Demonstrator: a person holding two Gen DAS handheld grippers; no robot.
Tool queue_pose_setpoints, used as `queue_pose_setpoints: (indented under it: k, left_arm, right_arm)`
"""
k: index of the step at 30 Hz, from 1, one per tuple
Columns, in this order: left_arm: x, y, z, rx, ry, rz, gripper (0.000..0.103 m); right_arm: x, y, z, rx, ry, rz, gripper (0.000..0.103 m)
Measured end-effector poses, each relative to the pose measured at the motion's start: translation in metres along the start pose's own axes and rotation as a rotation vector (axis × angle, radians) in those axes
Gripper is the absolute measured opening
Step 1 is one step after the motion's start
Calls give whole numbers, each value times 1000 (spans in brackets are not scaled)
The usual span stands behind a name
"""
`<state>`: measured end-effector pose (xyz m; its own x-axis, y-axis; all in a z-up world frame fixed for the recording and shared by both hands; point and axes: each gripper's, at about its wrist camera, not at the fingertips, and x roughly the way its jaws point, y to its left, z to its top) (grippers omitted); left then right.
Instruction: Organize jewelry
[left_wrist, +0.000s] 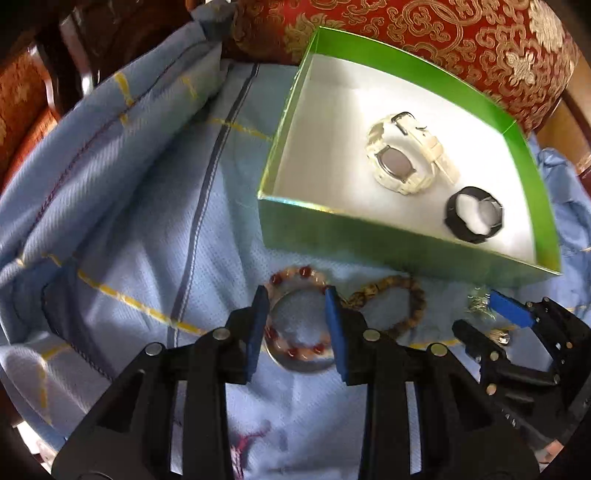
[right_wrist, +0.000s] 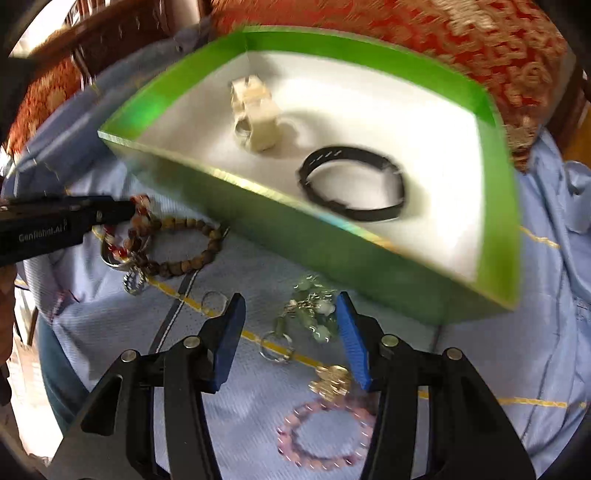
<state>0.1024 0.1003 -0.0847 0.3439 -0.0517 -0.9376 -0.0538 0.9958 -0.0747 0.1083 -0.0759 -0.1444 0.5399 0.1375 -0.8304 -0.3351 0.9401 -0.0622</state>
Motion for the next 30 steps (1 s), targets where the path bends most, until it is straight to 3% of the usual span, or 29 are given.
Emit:
queue_pose_setpoints:
  k: [2, 3, 7, 10, 13, 15, 16, 18, 22, 30]
  left_arm:
    - [6, -6, -3, 25, 14, 2, 32]
    - [5, -8, -4, 38, 10, 7, 32]
    - [3, -23, -20, 124, 26, -25, 32]
    - [-6, -28, -32, 158, 39, -112, 34]
    - [-17, -34, -39, 180, 3, -112, 40]
    - [-25, -42, -38, 191, -23, -118, 40]
    - [-27, -44, -38, 193, -28, -124, 41]
    - [-28, -52, -37, 201, -29, -121, 41]
    - [-21, -68, -36, 223, -13, -126, 42]
    - [-3, -102, -34, 283, 17, -123, 48]
  right_arm:
    - [0, 4, -2, -22, 3, -5, 29]
    - [-1, 5, -4, -31, 22, 37, 25]
    - [-9, 4, -20, -53, 76, 133, 24]
    - [-22, -9, -29, -19, 49, 130, 25]
    - [-42, -40, -37, 71, -3, 98, 25]
    - [-50, -51, -37, 96, -16, 62, 30]
    - [-52, -58, -37, 111, -18, 36, 43]
    - [-53, -65, -41, 135, -21, 7, 55]
    - [-48, -68, -46, 123, 2, 11, 55]
    - [-24, -35, -37, 49, 22, 28, 55]
